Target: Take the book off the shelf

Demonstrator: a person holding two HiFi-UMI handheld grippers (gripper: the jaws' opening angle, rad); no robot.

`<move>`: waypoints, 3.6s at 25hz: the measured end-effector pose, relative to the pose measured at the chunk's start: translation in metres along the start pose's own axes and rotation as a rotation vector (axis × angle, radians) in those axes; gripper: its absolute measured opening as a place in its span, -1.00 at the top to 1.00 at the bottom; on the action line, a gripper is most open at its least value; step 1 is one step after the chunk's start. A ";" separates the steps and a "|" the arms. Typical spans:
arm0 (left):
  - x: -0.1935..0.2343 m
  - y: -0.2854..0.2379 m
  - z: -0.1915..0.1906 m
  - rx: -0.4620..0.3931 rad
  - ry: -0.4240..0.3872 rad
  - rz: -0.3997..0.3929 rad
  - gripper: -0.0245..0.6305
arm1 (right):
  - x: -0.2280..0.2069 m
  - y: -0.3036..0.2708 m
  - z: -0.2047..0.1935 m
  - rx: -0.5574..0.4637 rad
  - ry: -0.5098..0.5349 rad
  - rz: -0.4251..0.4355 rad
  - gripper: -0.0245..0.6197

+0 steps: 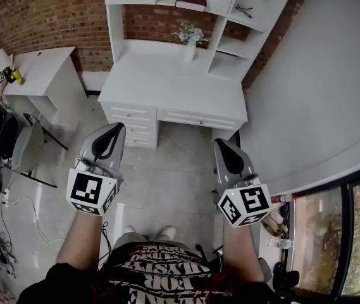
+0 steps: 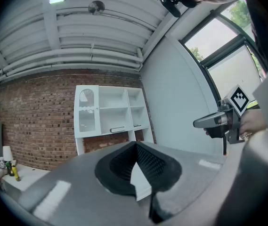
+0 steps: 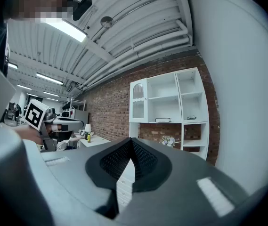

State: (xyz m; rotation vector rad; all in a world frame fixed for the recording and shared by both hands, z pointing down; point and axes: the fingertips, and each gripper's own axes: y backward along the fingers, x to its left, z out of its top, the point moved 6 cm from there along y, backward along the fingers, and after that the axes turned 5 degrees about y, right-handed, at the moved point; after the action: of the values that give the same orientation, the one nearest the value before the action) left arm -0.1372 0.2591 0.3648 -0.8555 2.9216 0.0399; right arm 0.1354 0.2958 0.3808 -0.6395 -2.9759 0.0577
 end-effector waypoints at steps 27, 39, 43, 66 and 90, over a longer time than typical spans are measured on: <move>0.114 0.072 0.004 -0.037 0.036 -0.043 0.91 | 0.100 -0.027 0.052 -0.072 -0.010 -0.070 0.84; 0.127 0.032 0.001 -0.112 0.106 -0.076 0.92 | 0.072 -0.045 0.057 -0.084 -0.031 -0.090 0.84; 0.122 -0.008 -0.004 -0.090 0.095 -0.091 0.92 | 0.039 -0.066 0.047 -0.085 -0.054 -0.085 0.84; 0.088 -0.209 0.003 -0.081 0.097 0.014 0.92 | -0.147 -0.187 0.019 -0.074 -0.083 0.098 0.84; 0.081 -0.247 -0.009 -0.022 0.057 0.025 0.92 | -0.178 -0.211 0.008 -0.075 -0.119 0.120 0.84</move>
State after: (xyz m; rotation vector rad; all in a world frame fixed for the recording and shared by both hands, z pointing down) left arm -0.0732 0.0071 0.3660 -0.8367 2.9905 0.0505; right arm 0.2098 0.0299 0.3697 -0.8532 -3.0623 -0.0074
